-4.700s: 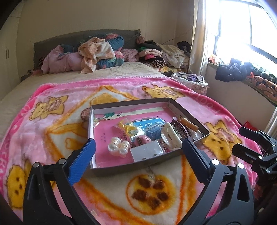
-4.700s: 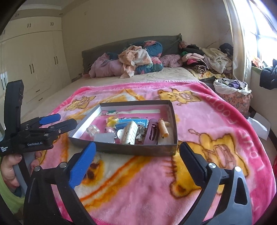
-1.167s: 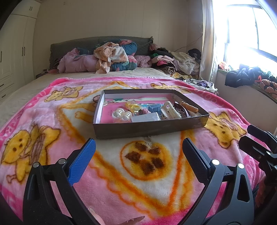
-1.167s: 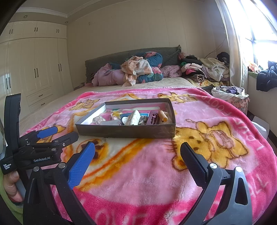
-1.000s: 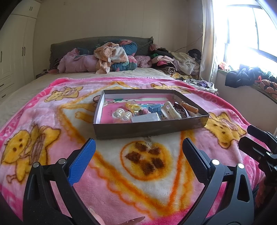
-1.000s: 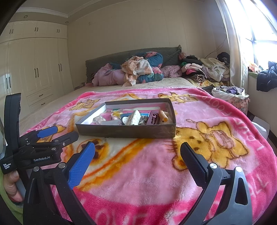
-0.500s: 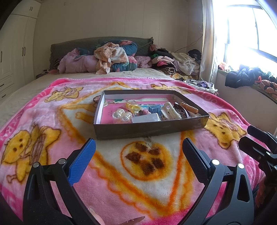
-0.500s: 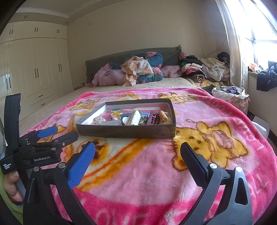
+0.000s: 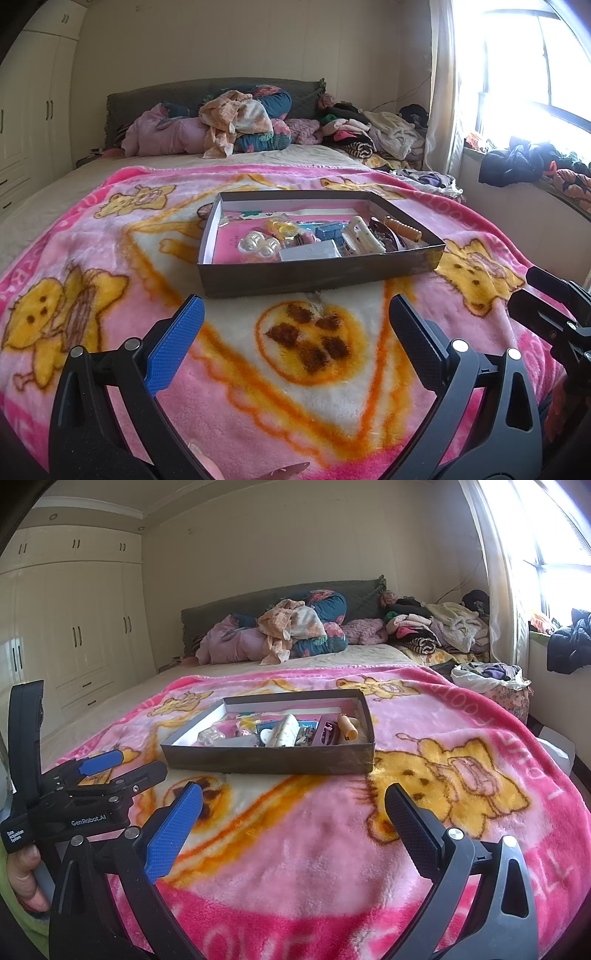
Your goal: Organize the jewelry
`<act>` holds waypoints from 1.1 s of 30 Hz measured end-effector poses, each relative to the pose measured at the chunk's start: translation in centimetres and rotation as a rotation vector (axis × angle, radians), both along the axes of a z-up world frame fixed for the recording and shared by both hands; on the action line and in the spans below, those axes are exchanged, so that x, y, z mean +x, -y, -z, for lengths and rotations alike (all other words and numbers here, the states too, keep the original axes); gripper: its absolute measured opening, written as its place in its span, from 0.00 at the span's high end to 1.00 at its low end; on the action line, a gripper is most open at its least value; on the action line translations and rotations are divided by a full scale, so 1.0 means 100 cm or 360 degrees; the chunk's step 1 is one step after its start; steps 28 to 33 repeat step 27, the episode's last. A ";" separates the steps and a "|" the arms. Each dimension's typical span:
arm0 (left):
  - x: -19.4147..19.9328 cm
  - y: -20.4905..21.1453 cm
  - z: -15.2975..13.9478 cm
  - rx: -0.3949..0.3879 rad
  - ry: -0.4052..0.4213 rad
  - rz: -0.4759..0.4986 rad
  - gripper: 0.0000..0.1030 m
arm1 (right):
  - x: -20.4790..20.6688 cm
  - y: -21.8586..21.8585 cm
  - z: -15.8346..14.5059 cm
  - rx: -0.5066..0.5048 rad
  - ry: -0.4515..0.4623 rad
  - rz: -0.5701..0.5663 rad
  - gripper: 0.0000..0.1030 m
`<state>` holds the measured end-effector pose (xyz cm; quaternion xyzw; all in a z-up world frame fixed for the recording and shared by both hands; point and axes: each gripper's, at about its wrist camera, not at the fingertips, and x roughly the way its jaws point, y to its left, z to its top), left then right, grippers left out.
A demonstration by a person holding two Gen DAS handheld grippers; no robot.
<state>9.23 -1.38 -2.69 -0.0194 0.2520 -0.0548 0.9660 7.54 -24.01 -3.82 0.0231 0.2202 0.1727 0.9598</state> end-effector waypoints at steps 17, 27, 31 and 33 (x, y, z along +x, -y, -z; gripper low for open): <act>0.004 0.002 0.005 0.0016 -0.0051 0.0010 0.11 | 0.006 0.006 0.005 0.0012 -0.0047 0.0038 0.06; 0.040 -0.046 0.007 -0.0059 -0.0176 -0.0219 0.11 | 0.029 0.038 -0.006 0.0040 -0.0122 0.0122 0.06; 0.040 -0.046 0.007 -0.0059 -0.0176 -0.0219 0.11 | 0.029 0.038 -0.006 0.0040 -0.0122 0.0122 0.06; 0.040 -0.046 0.007 -0.0059 -0.0176 -0.0219 0.11 | 0.029 0.038 -0.006 0.0040 -0.0122 0.0122 0.06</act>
